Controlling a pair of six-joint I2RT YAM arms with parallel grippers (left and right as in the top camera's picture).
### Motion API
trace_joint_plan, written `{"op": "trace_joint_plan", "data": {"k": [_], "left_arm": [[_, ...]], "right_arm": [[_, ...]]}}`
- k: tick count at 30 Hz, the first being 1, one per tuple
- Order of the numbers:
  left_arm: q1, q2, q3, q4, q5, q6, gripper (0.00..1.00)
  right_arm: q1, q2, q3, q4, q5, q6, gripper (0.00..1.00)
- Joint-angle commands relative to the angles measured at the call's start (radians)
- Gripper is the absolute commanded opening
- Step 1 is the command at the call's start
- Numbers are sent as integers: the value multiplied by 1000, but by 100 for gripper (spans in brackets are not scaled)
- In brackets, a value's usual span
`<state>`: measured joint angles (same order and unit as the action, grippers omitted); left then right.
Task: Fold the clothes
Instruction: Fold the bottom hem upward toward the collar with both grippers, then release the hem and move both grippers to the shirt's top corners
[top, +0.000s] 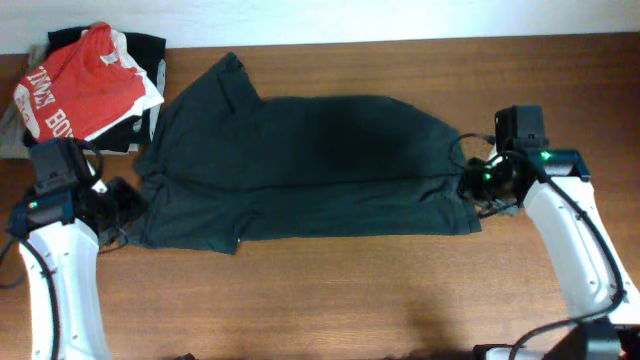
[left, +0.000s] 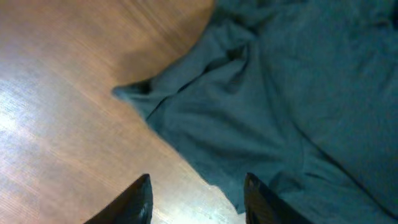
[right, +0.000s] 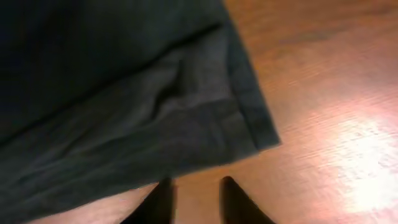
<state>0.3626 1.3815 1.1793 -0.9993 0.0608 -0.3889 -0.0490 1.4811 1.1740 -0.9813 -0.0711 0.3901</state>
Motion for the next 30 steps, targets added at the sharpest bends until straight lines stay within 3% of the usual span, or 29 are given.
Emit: {"op": "trace_joint_plan", "data": {"k": [1, 2, 4, 6, 8, 9, 16, 19, 23, 25, 26, 27, 28, 30], "left_arm": [[0, 129, 0, 28, 82, 50, 61], [-3, 184, 0, 40, 82, 50, 62], [-14, 323, 0, 96, 82, 50, 35], [-14, 430, 0, 152, 82, 50, 27], [-14, 503, 0, 170, 74, 50, 5], [-14, 527, 0, 173, 70, 50, 1], [-13, 591, -3, 66, -47, 45, 0], [-13, 581, -6, -48, -84, -37, 0], [-13, 437, -99, -99, -76, -45, 0], [-13, 266, -170, -122, -26, -47, 0], [-13, 97, -179, -135, -23, -43, 9], [-13, 43, -179, -117, -23, -43, 52], [-13, 8, -178, -76, -23, -43, 84], [-13, 0, -157, -28, 11, -29, 95]], "right_arm": [[4, 84, 0, 44, -71, -39, 4], [4, 126, 0, 55, -102, -39, 4], [3, 236, 0, 67, -121, -39, 4], [4, 314, 0, 85, -121, -39, 4], [3, 375, 0, 106, -119, -39, 4], [3, 402, 0, 125, -113, -39, 4], [2, 459, -118, 142, -31, 95, 4], [-27, 437, -140, 53, -3, 124, 4], [-161, 253, -140, -132, 28, 124, 4], [-194, 31, -140, -195, 76, 113, 4], [-194, -89, -127, -189, 76, 106, 26], [-193, -132, -102, -169, 66, 25, 87], [-194, -140, -66, -166, 61, -6, 99], [-194, -138, 6, -147, 48, -19, 99]]}}
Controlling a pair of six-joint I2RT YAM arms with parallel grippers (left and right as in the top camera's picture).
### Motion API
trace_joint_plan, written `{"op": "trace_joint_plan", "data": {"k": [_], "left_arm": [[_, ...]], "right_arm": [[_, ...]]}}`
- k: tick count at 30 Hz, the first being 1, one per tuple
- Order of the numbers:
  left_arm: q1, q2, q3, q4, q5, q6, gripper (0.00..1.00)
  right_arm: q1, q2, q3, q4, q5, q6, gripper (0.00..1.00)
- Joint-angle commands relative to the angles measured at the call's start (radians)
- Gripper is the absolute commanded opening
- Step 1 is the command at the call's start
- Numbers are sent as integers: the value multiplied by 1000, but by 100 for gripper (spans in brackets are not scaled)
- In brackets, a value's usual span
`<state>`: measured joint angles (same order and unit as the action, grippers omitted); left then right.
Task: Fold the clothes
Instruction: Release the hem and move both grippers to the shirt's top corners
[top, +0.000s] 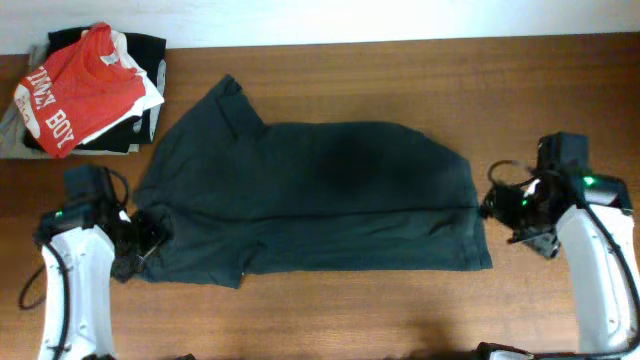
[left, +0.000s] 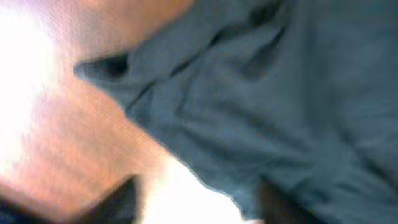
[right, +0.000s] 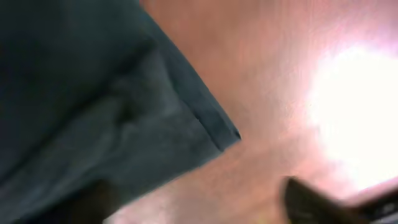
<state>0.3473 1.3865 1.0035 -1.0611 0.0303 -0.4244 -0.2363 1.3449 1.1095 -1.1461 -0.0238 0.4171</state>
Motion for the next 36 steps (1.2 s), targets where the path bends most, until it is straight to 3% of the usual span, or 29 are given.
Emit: {"op": "trace_joint_plan", "data": {"k": [1, 3, 4, 7, 10, 12, 15, 21, 23, 34, 35, 36], "left_arm": [[2, -5, 53, 45, 52, 14, 98], [0, -5, 153, 53, 108, 73, 99], [-11, -5, 212, 81, 193, 129, 99], [-127, -3, 286, 319, 255, 196, 99], [-230, 51, 290, 566, 255, 204, 99], [-282, 191, 349, 649, 255, 210, 99], [-302, 488, 594, 610, 254, 288, 99], [-349, 1003, 1181, 296, 172, 293, 99], [-368, 1096, 1213, 304, 171, 291, 96], [-370, 1207, 1212, 309, 138, 268, 89], [-370, 1207, 1212, 315, 138, 268, 70], [-370, 1207, 1212, 316, 137, 268, 64]], "right_arm": [[-6, -2, 104, 44, -25, -47, 99], [-6, -2, 184, 95, -108, -50, 99], [-6, -2, 221, 188, -217, -120, 99], [3, 44, 224, 398, -306, -152, 98], [31, 164, 225, 405, -310, -235, 99], [58, 270, 227, 403, -313, -264, 99], [79, 340, 227, 401, -312, -264, 99], [82, 341, 227, 366, -296, -264, 99], [82, 341, 227, 349, -262, -264, 99], [82, 341, 226, 332, -252, -264, 99], [82, 343, 226, 339, -240, -263, 99], [82, 346, 226, 345, -220, -263, 99]]}}
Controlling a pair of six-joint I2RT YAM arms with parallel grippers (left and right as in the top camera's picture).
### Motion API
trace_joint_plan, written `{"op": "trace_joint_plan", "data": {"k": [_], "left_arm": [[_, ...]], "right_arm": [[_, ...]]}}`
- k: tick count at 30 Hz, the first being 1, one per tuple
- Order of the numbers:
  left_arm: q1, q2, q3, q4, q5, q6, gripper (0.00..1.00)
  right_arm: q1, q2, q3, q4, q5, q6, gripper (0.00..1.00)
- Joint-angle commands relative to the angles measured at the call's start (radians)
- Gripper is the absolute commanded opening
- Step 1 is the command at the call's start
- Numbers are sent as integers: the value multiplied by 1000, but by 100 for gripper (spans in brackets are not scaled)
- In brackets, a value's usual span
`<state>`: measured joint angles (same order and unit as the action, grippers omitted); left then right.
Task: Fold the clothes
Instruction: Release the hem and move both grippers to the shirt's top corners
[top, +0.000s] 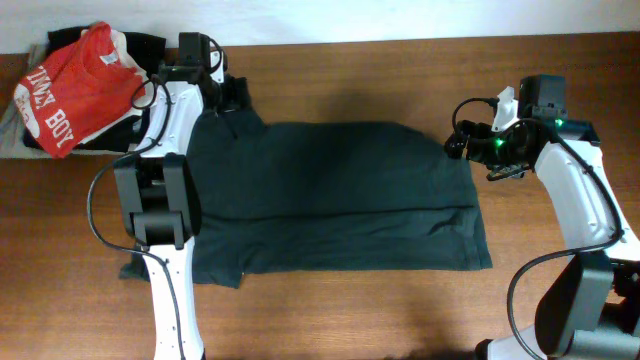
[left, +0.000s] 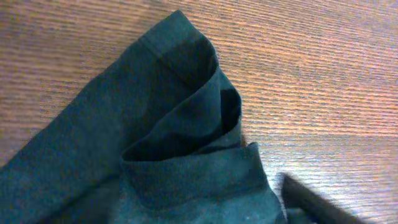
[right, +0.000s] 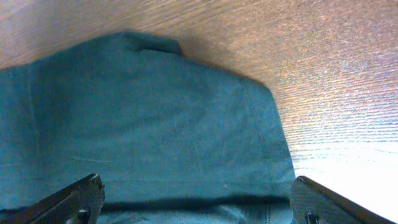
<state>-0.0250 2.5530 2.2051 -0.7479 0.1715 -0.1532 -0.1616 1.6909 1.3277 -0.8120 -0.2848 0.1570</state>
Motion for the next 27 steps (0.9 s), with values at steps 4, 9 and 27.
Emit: {"op": "trace_joint_plan", "data": {"k": [4, 9, 27], "left_arm": [[2, 40, 10, 18, -4, -3, 35], [2, 40, 10, 21, -4, -3, 21], [2, 41, 10, 13, -4, -3, 17]], "right_arm": [[7, 6, 8, 54, 87, -22, 99], [13, 35, 7, 155, 83, -99, 99], [110, 365, 7, 406, 129, -187, 45]]}}
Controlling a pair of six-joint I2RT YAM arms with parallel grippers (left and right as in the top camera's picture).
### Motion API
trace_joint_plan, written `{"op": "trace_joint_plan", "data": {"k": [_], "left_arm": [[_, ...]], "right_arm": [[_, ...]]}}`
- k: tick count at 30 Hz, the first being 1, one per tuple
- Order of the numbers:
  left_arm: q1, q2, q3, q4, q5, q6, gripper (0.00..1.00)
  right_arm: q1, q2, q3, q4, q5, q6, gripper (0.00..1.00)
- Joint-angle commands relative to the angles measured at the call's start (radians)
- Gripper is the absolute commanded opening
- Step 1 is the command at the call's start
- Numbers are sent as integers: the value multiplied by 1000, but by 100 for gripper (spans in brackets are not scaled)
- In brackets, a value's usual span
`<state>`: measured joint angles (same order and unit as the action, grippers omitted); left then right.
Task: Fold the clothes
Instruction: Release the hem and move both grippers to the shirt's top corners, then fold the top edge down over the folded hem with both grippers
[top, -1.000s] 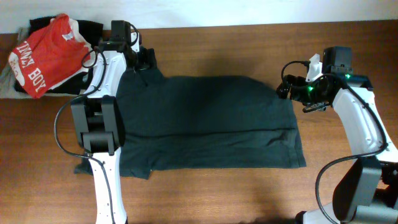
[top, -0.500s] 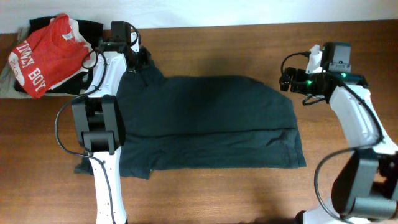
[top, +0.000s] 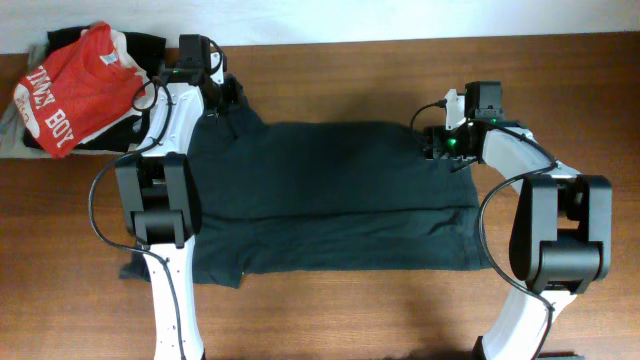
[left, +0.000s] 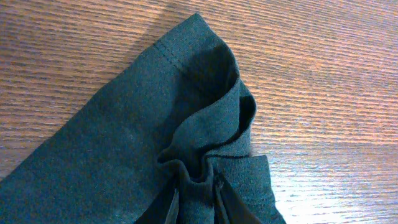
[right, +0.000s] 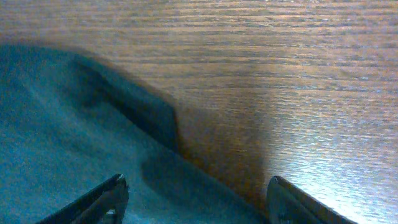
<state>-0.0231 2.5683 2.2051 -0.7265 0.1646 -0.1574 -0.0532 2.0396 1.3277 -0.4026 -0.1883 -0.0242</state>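
Note:
A dark green T-shirt (top: 330, 190) lies spread across the table, folded lengthwise, with a sleeve pointing to the far left. At that sleeve my left gripper (top: 222, 98) is shut on a bunched fold of the cloth (left: 199, 168); in the left wrist view the left gripper (left: 198, 190) has both fingers squeezing the fold. My right gripper (top: 438, 142) is at the shirt's far right corner. In the right wrist view the right gripper (right: 196, 199) stands wide open over the shirt's edge (right: 143, 118), holding nothing.
A pile of clothes, a red printed shirt (top: 75, 90) on top of black garments, sits at the far left corner. The wooden table (top: 400, 320) shows bare along its near side and to the right of the shirt.
My left gripper, open beside the sleeve before, is now shut on a fold of it. My right gripper has moved left onto the shirt's far right corner and is still open.
Both grippers were first open at the shirt's near side, left at the near left corner, right at the right edge. A second later they had drawn outward and the shirt lay flatter. Then both were at the far edge, where the left now grips the sleeve.

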Motion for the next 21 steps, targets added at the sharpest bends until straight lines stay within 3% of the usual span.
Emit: {"op": "trace_joint_plan", "data": {"k": [1, 5, 7, 10, 17, 21], "left_arm": [[0, 26, 10, -8, 3, 2, 17], [0, 26, 10, 5, 3, 2, 17], [0, 13, 19, -10, 3, 2, 14], [0, -49, 107, -114, 3, 2, 0], [1, -172, 148, -423, -64, 2, 0], [18, -196, 148, -637, -110, 2, 0]], "right_arm": [[2, 17, 7, -4, 35, -6, 40], [2, 17, 7, -5, 43, -5, 13], [-1, 16, 10, -6, 48, 15, 5], [-8, 11, 64, -77, 47, 33, 4], [-8, -5, 308, -469, 43, 93, 4], [-21, -5, 344, -634, 43, 93, 4]]}}
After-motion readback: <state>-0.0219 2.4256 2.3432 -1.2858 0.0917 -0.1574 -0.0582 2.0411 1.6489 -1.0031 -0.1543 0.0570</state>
